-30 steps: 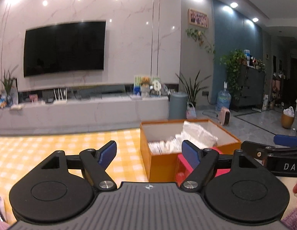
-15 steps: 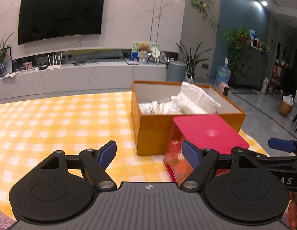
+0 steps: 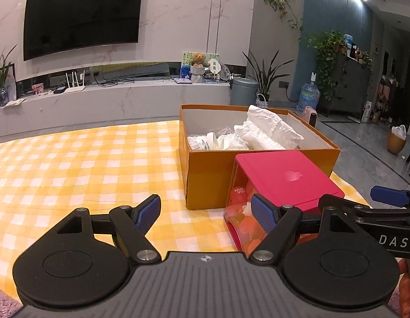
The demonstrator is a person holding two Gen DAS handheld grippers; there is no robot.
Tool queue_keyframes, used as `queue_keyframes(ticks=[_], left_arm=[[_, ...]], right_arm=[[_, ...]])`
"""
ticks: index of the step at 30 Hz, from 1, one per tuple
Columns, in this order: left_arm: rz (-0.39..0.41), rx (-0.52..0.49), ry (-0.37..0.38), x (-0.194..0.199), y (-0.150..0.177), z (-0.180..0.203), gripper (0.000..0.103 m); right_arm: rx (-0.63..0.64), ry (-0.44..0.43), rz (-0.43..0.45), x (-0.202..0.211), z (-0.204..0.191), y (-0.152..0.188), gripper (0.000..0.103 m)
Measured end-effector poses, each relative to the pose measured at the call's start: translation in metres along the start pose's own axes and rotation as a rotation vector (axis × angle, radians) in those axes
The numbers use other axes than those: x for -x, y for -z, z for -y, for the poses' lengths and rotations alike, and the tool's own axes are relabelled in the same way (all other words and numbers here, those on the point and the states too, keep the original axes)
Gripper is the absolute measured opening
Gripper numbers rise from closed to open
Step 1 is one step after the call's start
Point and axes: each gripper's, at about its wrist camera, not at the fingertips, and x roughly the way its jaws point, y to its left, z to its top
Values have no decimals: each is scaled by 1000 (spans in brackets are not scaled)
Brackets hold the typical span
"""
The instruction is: Organize soft objects
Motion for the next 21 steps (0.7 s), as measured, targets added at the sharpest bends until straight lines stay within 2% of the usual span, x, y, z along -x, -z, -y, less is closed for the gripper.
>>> queue_keyframes(ticks=[21], left_arm=[[34, 12, -14, 11, -8, -2, 91]], right_arm=[[22, -21, 13, 6, -3, -3, 100]])
